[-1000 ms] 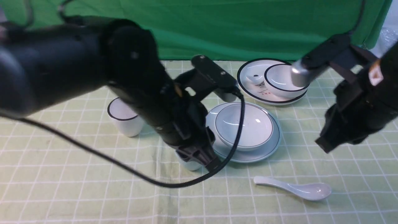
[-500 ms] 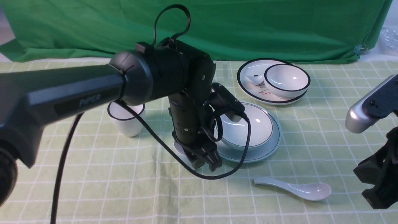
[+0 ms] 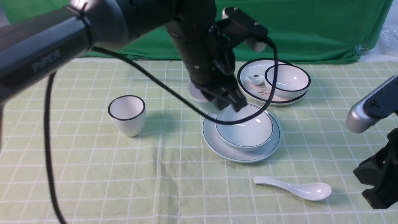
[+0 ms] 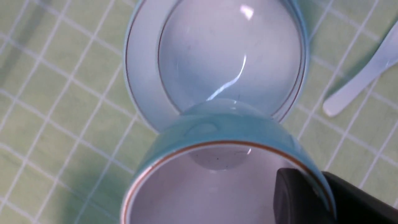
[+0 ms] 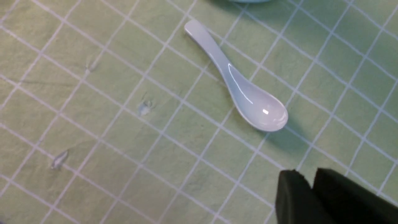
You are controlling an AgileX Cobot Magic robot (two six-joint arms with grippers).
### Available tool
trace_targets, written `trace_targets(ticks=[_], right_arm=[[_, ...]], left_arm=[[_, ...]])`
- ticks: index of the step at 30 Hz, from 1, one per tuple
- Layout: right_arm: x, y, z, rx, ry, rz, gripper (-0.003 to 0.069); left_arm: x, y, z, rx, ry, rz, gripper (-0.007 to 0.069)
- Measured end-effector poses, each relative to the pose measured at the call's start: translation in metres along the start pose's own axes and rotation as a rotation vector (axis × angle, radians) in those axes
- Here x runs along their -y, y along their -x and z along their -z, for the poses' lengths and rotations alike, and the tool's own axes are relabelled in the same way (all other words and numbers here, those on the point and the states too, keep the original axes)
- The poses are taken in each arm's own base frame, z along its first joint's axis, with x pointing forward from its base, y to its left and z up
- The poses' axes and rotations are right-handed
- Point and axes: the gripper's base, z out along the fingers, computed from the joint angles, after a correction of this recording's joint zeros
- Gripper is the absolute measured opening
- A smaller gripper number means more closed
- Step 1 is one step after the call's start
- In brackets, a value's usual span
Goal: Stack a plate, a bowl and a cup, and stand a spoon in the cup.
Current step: Use the left arm to put the blue teacup into the blue rice bowl in the middle
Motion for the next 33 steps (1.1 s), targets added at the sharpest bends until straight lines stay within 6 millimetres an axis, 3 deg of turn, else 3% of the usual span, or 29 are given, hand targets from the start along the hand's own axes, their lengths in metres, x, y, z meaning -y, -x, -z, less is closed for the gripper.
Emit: trace_targets(ticks=[4, 5, 6, 8, 14, 20, 24, 29, 33], right_arm=[[0.0, 0.0, 0.0, -0.002, 0.0, 0.0, 0.0146], [0.0, 0.0, 0.0, -0.003, 0.0, 0.0, 0.0146], [0.0, 0.0, 0.0, -0.004, 0.0, 0.0, 0.0147], [0.0, 0.0, 0.0, -0.004, 0.0, 0.0, 0.0149], [0.0, 0.0, 0.0, -0.004, 0.0, 0.0, 0.0158], [0.0, -0.001, -0.001, -0.008, 0.001, 0.0, 0.0164], [0.0, -0.002, -0.002, -0.014, 0.002, 0.001, 0.0181], [0.0, 0.001, -0.003, 0.022, -0.008, 0.004, 0.0307], [0.001, 0.007, -0.011, 0.024, -0.009, 0.034, 0.0393]], left_arm=[[-0.002, 0.02, -0.043, -0.018, -0.04, -0.016, 0.0045], [-0.002, 0.021, -0.046, -0.021, -0.042, -0.018, 0.0045], [-0.003, 0.024, -0.065, -0.039, -0.05, -0.019, 0.0045], [-0.004, 0.028, -0.082, -0.048, -0.055, -0.022, 0.0045], [-0.003, 0.028, -0.111, -0.09, -0.061, -0.036, 0.0045], [-0.005, 0.026, -0.119, -0.109, -0.048, -0.055, 0.005], [-0.004, 0.026, -0.121, -0.109, -0.057, -0.051, 0.0113], [-0.004, 0.027, -0.116, -0.097, -0.055, -0.051, 0.03], [-0.004, 0.034, -0.086, -0.04, -0.04, -0.041, 0.0449]])
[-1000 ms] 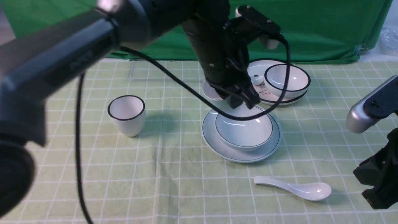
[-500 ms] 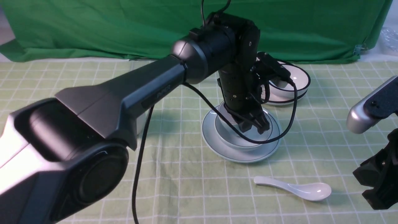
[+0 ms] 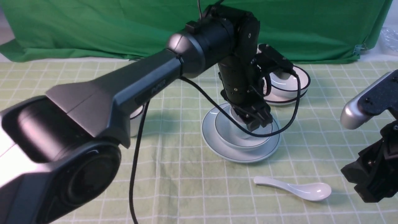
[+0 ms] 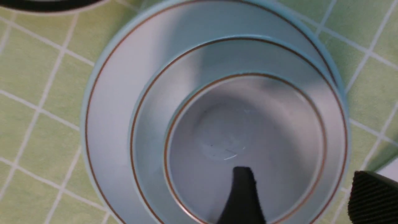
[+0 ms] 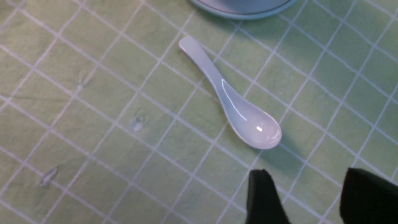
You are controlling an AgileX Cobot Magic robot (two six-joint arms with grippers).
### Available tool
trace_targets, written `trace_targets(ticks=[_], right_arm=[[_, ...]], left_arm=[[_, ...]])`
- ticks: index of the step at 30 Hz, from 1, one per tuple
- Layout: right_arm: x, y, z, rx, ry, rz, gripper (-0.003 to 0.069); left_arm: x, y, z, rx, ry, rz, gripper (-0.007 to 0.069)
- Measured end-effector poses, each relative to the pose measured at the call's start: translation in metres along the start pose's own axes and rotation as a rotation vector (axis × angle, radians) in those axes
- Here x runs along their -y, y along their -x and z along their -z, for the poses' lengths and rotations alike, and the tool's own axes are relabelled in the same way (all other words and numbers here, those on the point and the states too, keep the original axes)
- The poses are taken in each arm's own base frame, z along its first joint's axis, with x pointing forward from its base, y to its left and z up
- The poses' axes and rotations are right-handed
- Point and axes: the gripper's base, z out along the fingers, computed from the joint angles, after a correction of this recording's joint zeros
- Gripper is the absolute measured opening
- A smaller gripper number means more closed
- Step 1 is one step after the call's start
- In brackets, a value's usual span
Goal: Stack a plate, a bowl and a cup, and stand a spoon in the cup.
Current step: Use the right arm to grab a blue soup spoon
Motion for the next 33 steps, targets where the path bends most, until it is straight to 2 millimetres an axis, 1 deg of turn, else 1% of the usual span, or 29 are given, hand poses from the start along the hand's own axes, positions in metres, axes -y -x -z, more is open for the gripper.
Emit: trace_targets(ticks=[1, 2, 3, 4, 6, 7, 8, 9, 10, 11, 12, 13, 14, 15, 16, 17, 18, 19, 22, 23, 24, 25, 28, 31, 33], right_arm=[[0.0, 0.001, -0.004, -0.014, 0.003, 0.014, 0.0405], [0.0, 0.003, -0.011, -0.037, 0.008, 0.045, 0.0415], [0.0, 0.005, -0.017, -0.055, 0.014, 0.07, 0.0419], [-0.001, 0.006, -0.024, -0.074, 0.029, 0.112, 0.042], [-0.005, 0.01, -0.04, -0.111, 0.078, 0.175, 0.0421], [-0.005, 0.01, -0.04, -0.109, 0.083, 0.182, 0.0421], [-0.007, 0.012, -0.047, -0.124, 0.105, 0.201, 0.0421], [-0.01, 0.015, -0.064, -0.148, 0.157, 0.251, 0.0422], [-0.012, 0.017, -0.075, -0.165, 0.184, 0.279, 0.0423], [-0.012, 0.017, -0.077, -0.165, 0.187, 0.292, 0.0423], [-0.014, 0.02, -0.097, -0.193, 0.211, 0.33, 0.0423], [-0.014, 0.02, -0.1, -0.19, 0.211, 0.34, 0.0423], [-0.015, 0.023, -0.118, -0.207, 0.223, 0.374, 0.0423], [-0.015, 0.024, -0.126, -0.219, 0.23, 0.39, 0.0423], [-0.015, 0.026, -0.139, -0.238, 0.242, 0.409, 0.0423], [-0.015, 0.027, -0.139, -0.236, 0.241, 0.411, 0.0423], [-0.015, 0.03, -0.153, -0.255, 0.252, 0.42, 0.0423], [-0.015, 0.034, -0.161, -0.264, 0.257, 0.425, 0.0423], [-0.014, 0.046, -0.182, -0.286, 0.269, 0.434, 0.0423], [-0.014, 0.047, -0.181, -0.282, 0.268, 0.436, 0.0423], [-0.013, 0.053, -0.191, -0.295, 0.278, 0.449, 0.0423], [-0.013, 0.056, -0.198, -0.304, 0.284, 0.457, 0.0423], [-0.013, 0.062, -0.214, -0.318, 0.295, 0.48, 0.0423], [-0.013, 0.065, -0.218, -0.329, 0.307, 0.503, 0.0423], [-0.013, 0.065, -0.219, -0.332, 0.311, 0.508, 0.0421]], left_arm=[[0.001, 0.002, 0.015, 0.027, 0.01, 0.011, 0.0476], [0.002, 0.004, 0.035, 0.064, 0.023, 0.04, 0.05], [0.003, 0.004, 0.048, 0.087, 0.03, 0.064, 0.0501], [0.005, 0.005, 0.065, 0.119, 0.039, 0.092, 0.0495], [0.01, 0.001, 0.102, 0.181, 0.053, 0.125, 0.0447], [0.01, 0.001, 0.103, 0.181, 0.053, 0.128, 0.0439], [0.013, -0.003, 0.118, 0.206, 0.057, 0.134, 0.041], [0.02, -0.012, 0.146, 0.241, 0.056, 0.145, 0.0313], [0.028, -0.024, 0.174, 0.276, 0.06, 0.145, 0.0227], [0.029, -0.027, 0.174, 0.269, 0.058, 0.146, 0.0212], [0.039, -0.047, 0.198, 0.284, 0.062, 0.146, 0.0102], [0.041, -0.05, 0.201, 0.285, 0.061, 0.146, 0.0083], [0.05, -0.069, 0.216, 0.287, 0.06, 0.146, 0.0038], [0.056, -0.083, 0.224, 0.286, 0.06, 0.148, 0.0021], [0.063, -0.1, 0.23, 0.291, 0.062, 0.151, 0.0011], [0.065, -0.105, 0.231, 0.294, 0.063, 0.152, 0.001], [0.071, -0.121, 0.235, 0.309, 0.067, 0.156, 0.0006], [0.076, -0.133, 0.236, 0.324, 0.072, 0.163, 0.0006], [0.088, -0.165, 0.234, 0.37, 0.086, 0.18, 0.0006], [0.089, -0.168, 0.236, 0.38, 0.089, 0.179, 0.0006], [0.093, -0.181, 0.231, 0.389, 0.092, 0.183, 0.0006], [0.096, -0.188, 0.23, 0.395, 0.097, 0.183, 0.0006], [0.102, -0.206, 0.227, 0.4, 0.103, 0.183, 0.0006], [0.104, -0.213, 0.226, 0.387, 0.1, 0.19, 0.0006], [0.105, -0.214, 0.226, 0.382, 0.098, 0.19, 0.0006]])
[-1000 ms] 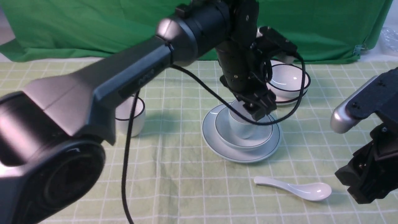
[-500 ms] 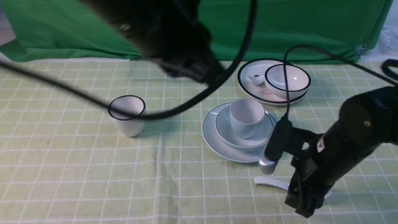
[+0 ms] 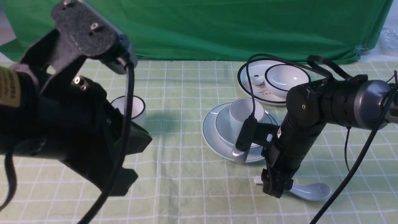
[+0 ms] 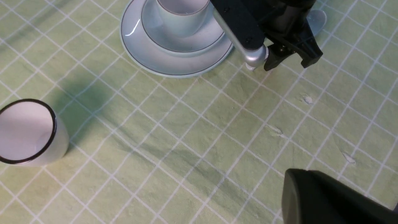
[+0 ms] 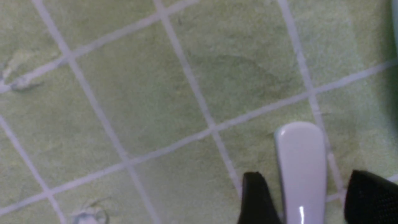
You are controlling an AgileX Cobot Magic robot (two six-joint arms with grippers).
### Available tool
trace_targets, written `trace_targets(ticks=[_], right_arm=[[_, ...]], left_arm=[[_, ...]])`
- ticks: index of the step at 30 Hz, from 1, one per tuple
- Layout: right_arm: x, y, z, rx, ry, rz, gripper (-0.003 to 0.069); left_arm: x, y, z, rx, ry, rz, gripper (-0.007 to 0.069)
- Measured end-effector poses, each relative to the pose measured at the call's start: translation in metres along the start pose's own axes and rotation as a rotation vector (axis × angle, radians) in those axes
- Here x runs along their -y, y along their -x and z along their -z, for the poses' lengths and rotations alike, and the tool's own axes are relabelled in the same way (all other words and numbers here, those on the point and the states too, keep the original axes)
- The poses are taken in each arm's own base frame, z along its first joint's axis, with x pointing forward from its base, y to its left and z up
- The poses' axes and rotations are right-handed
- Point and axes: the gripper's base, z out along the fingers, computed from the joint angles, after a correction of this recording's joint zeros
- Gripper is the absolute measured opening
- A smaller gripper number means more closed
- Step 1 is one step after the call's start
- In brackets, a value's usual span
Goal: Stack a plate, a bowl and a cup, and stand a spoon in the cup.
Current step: Use the right arm to grab a blue soup spoon, then use the right arm to put the blue soup spoon into the blue teacup in the middle
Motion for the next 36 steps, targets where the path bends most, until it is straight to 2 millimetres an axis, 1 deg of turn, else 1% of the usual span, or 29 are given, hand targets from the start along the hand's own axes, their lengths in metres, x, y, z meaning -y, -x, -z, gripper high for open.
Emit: trace_targets(ticks=[3, 4, 5, 6, 7, 8, 10, 12, 15, 16, 17, 18, 19, 20, 21, 22, 23, 24, 25, 26, 27, 28, 29, 31, 32, 33, 35, 36], right_arm=[[0.001, 0.001, -0.001, -0.005, 0.003, 0.005, 0.0396], [0.001, 0.001, -0.001, -0.007, 0.001, 0.007, 0.0367], [0.002, 0.001, -0.001, -0.009, -0.003, 0.009, 0.0334], [0.003, 0.001, -0.001, -0.01, -0.007, 0.008, 0.0281], [0.004, 0.001, 0.0, -0.011, -0.012, 0.004, 0.0209], [0.005, 0.0, 0.0, -0.013, -0.013, -0.007, 0.0165], [0.005, 0.0, 0.001, -0.012, -0.014, -0.029, 0.0167], [0.003, -0.002, 0.004, -0.023, -0.007, -0.098, 0.0175], [-0.005, -0.009, 0.021, -0.047, 0.01, -0.194, 0.0175], [-0.005, -0.009, 0.021, -0.047, 0.01, -0.194, 0.0175], [-0.01, -0.012, 0.044, -0.007, -0.019, -0.255, 0.0175], [-0.01, -0.012, 0.047, 0.002, -0.025, -0.263, 0.0175], [-0.015, -0.015, 0.071, 0.09, -0.08, -0.34, 0.0175], [-0.018, -0.016, 0.088, 0.178, -0.125, -0.4, 0.0175], [-0.018, -0.016, 0.09, 0.206, -0.138, -0.424, 0.0175], [-0.02, -0.017, 0.107, 0.373, -0.211, -0.499, 0.0175], [-0.021, -0.018, 0.114, 0.447, -0.241, -0.522, 0.0175], [-0.022, -0.019, 0.115, 0.53, -0.268, -0.554, 0.0175], [-0.019, -0.017, 0.12, 0.697, -0.323, -0.603, 0.0175], [-0.018, -0.016, 0.12, 0.791, -0.352, -0.627, 0.0175], [-0.017, -0.016, 0.119, 0.834, -0.366, -0.639, 0.0175], [-0.014, -0.016, 0.113, 0.97, -0.412, -0.669, 0.0175], [-0.011, -0.016, 0.113, 1.055, -0.44, -0.679, 0.0175], [-0.004, -0.013, 0.103, 1.232, -0.503, -0.692, 0.0175], [0.0, -0.01, 0.101, 1.302, -0.529, -0.688, 0.0175], [0.001, -0.01, 0.098, 1.305, -0.53, -0.689, 0.0175], [0.008, -0.004, 0.093, 1.373, -0.556, -0.675, 0.0175], [0.012, 0.002, 0.086, 1.384, -0.56, -0.664, 0.0175]], left_arm=[[0.0, 0.0, 0.0, -0.001, -0.001, 0.001, 0.0006], [0.0, 0.0, 0.0, -0.003, -0.002, 0.001, 0.0006], [0.0, -0.001, 0.0, -0.005, -0.004, 0.006, 0.0006], [0.001, -0.001, 0.0, -0.006, -0.005, 0.01, 0.0006], [0.001, -0.001, 0.0, -0.006, -0.006, 0.013, 0.0006], [0.001, -0.001, 0.0, -0.006, -0.008, 0.014, 0.0006], [0.001, -0.001, 0.0, -0.006, -0.008, 0.014, 0.0006], [0.0, -0.001, 0.0, -0.007, 0.0, 0.009, 0.0006], [-0.002, -0.001, 0.0, -0.011, 0.021, -0.006, 0.0006], [-0.002, -0.001, 0.0, -0.011, 0.021, -0.006, 0.0006], [-0.002, -0.001, 0.0, -0.012, 0.025, -0.008, 0.0006], [-0.002, -0.001, 0.0, -0.012, 0.025, -0.008, 0.0006], [-0.002, -0.001, 0.0, -0.011, 0.027, -0.009, 0.0006], [-0.003, 0.0, 0.0, -0.004, 0.032, -0.012, 0.0006], [-0.003, 0.0, 0.0, -0.003, 0.033, -0.013, 0.0006], [-0.004, 0.001, 0.0, 0.015, 0.041, -0.016, 0.0006], [-0.004, 0.002, 0.0, 0.023, 0.044, -0.018, 0.0006], [-0.004, 0.003, 0.0, 0.035, 0.047, -0.018, 0.0006], [-0.004, 0.004, 0.001, 0.047, 0.049, -0.016, 0.0006], [-0.004, 0.005, 0.001, 0.051, 0.05, -0.015, 0.0006], [-0.004, 0.005, 0.001, 0.051, 0.05, -0.015, 0.0006], [-0.004, 0.005, 0.001, 0.053, 0.05, -0.014, 0.0006], [-0.004, 0.005, 0.001, 0.053, 0.05, -0.013, 0.0006], [-0.004, 0.005, 0.001, 0.053, 0.05, -0.013, 0.0006], [-0.004, 0.005, 0.001, 0.054, 0.048, -0.011, 0.0006], [-0.004, 0.005, 0.001, 0.055, 0.048, -0.011, 0.0006], [-0.004, 0.006, 0.001, 0.065, 0.048, -0.01, 0.0006], [-0.004, 0.007, 0.001, 0.074, 0.05, -0.01, 0.0006]])
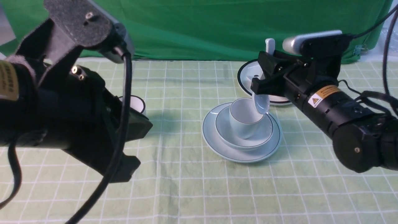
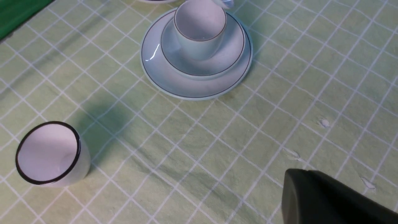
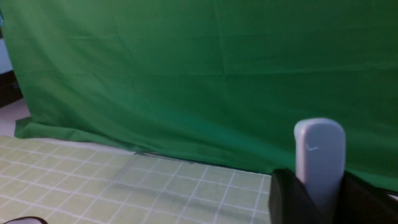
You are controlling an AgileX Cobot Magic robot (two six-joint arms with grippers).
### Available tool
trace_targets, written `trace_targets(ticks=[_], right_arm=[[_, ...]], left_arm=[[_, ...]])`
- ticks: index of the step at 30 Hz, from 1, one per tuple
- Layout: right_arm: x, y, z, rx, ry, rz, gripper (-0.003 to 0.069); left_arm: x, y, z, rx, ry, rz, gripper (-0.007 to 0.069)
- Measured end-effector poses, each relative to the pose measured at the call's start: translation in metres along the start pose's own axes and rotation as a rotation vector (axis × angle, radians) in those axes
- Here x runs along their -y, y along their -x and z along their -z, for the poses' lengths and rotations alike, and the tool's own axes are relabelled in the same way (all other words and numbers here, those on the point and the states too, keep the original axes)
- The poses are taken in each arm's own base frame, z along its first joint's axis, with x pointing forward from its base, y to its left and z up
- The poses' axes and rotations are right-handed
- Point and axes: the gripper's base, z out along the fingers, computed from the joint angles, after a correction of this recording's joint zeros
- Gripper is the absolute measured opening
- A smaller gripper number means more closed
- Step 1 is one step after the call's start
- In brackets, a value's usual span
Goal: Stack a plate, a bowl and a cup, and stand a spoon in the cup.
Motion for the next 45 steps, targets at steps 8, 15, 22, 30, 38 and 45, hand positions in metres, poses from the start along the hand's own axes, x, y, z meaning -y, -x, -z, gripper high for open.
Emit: trace_targets(ticks=[8, 15, 22, 30, 38, 45], right_arm=[[-0.002, -0.036, -0.038, -0.03, 0.035, 0.052, 0.0175], [0.004, -0.068, -0.046, -0.089, 0.02, 0.067, 0.018], [0.004, -0.07, -0.044, -0.094, 0.019, 0.067, 0.0372], [-0.005, -0.002, 0.015, -0.023, 0.042, 0.067, 0.0413], [-0.016, 0.029, 0.125, -0.269, 0.104, 0.08, 0.0291], [-0.009, 0.02, 0.196, -0.455, 0.105, 0.044, 0.0069]], left_arm=[[0.0, 0.002, 0.0, 0.017, 0.003, 0.001, 0.0006], [0.0, 0.002, 0.0, 0.017, 0.002, 0.003, 0.0006], [0.0, 0.002, 0.004, 0.041, 0.002, 0.006, 0.0006], [0.007, -0.033, 0.069, 0.386, 0.067, -0.008, 0.0006], [0.018, -0.128, 0.055, 0.749, 0.14, -0.007, 0.0006], [0.021, -0.183, 0.007, 0.89, 0.181, -0.005, 0.0006]])
